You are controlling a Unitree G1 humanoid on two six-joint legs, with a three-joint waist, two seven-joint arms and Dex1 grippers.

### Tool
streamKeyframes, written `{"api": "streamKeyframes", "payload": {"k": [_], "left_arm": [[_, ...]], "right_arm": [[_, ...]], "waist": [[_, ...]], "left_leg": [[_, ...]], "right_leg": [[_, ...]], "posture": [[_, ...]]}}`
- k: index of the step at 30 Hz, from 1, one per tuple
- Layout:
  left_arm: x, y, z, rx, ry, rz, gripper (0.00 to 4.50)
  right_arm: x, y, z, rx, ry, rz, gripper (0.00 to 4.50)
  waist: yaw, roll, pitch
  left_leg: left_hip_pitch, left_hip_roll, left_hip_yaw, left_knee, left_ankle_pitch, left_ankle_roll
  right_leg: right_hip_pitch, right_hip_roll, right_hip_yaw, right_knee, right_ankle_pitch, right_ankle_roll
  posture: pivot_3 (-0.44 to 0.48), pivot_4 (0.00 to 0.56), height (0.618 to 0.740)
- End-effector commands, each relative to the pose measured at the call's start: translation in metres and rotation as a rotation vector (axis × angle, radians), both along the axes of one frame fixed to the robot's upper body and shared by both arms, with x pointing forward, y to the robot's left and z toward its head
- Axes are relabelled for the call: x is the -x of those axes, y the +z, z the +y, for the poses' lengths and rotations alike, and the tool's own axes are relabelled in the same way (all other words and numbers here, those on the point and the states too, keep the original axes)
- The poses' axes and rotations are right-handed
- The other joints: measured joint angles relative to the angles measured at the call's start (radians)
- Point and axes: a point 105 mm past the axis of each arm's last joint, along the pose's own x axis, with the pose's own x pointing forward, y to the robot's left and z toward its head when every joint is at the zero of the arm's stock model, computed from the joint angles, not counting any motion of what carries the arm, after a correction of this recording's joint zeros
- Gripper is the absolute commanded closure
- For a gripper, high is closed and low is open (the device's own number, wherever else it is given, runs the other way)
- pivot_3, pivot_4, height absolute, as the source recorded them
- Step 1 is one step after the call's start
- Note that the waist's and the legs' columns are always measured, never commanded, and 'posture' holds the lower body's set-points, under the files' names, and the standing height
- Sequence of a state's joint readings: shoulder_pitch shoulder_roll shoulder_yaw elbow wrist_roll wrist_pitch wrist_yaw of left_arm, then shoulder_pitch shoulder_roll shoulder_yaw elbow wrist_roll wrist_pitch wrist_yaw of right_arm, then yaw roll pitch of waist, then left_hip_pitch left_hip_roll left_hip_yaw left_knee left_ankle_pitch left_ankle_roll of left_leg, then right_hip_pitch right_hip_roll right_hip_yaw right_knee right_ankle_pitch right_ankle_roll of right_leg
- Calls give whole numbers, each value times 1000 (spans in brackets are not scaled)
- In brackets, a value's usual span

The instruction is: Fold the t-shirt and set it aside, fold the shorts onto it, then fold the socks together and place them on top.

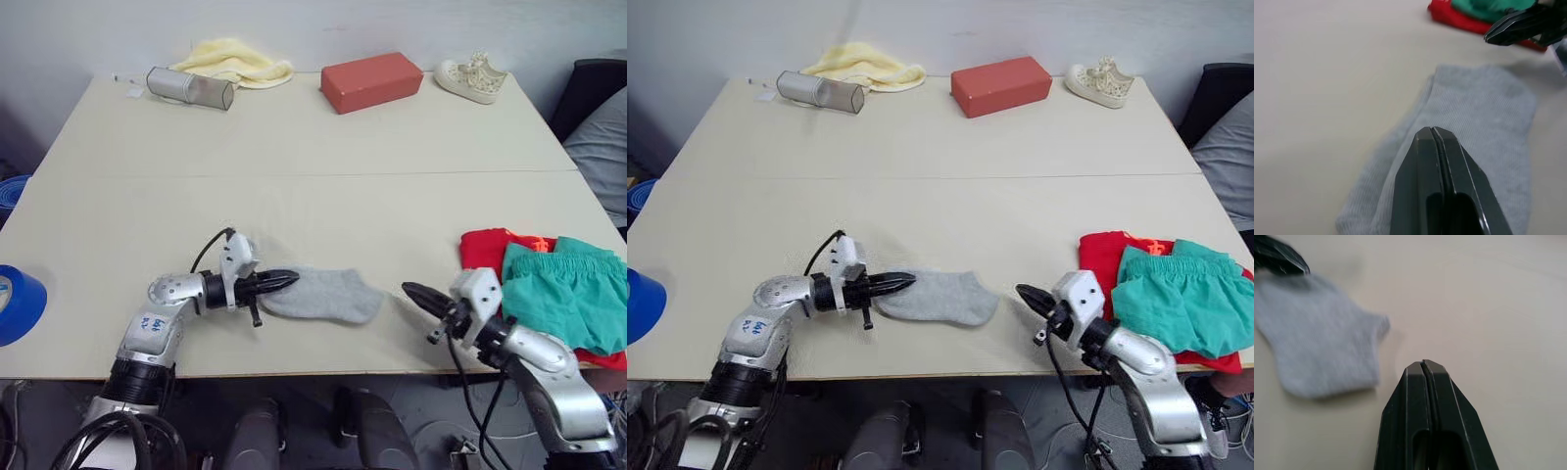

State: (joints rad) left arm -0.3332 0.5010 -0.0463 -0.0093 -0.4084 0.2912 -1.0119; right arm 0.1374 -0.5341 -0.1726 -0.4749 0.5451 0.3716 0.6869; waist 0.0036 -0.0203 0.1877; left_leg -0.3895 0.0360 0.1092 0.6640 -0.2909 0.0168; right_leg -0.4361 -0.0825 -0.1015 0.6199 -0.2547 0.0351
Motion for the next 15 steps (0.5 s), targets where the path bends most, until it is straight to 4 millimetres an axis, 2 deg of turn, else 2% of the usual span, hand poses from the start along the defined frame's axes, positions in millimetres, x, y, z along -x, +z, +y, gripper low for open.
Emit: {"api": "streamKeyframes", "payload": {"k": [1,3,4,6,10,11,15], "left_arm": [[6,20,0,17,-38,-59,4500],[4,21,1,6,-38,-79,4500],[4,22,1,-2,-44,-97,4500],[2,26,3,-6,-36,-121,4500],[-6,32,18,23,39,-98,4500],[-7,30,24,19,62,-90,4500],[-5,19,53,-19,144,-32,4500]], "right_arm": [[10,15,7,-168,6,94,4333],[16,13,12,-205,21,180,3894],[19,10,15,-227,27,234,3525],[23,13,24,-194,62,222,2883],[31,13,48,40,211,58,1430],[29,13,53,47,229,30,1129],[17,10,69,53,276,-27,1129]], "waist": [[0,0,0],[-1,0,0],[0,0,0],[0,0,0],[-3,0,0],[-3,0,0],[-6,0,0]], "left_leg": [[0,0,0,0,0,0],[2,0,0,0,0,0],[2,0,0,0,0,0],[2,1,0,0,0,0],[1,2,0,0,0,0],[1,2,0,0,0,0],[1,5,1,-1,-1,-2]], "right_leg": [[0,0,0,0,0,0],[3,0,0,-1,0,0],[3,0,0,-1,0,-1],[3,0,0,-2,-1,-2],[3,3,0,-6,-2,-1],[4,3,-1,-7,-2,-1],[3,6,-1,-9,-3,-1]], "posture": [[0,150,740],[0,150,740],[0,150,740],[0,150,740],[0,150,740],[0,150,740],[0,150,740]]}}
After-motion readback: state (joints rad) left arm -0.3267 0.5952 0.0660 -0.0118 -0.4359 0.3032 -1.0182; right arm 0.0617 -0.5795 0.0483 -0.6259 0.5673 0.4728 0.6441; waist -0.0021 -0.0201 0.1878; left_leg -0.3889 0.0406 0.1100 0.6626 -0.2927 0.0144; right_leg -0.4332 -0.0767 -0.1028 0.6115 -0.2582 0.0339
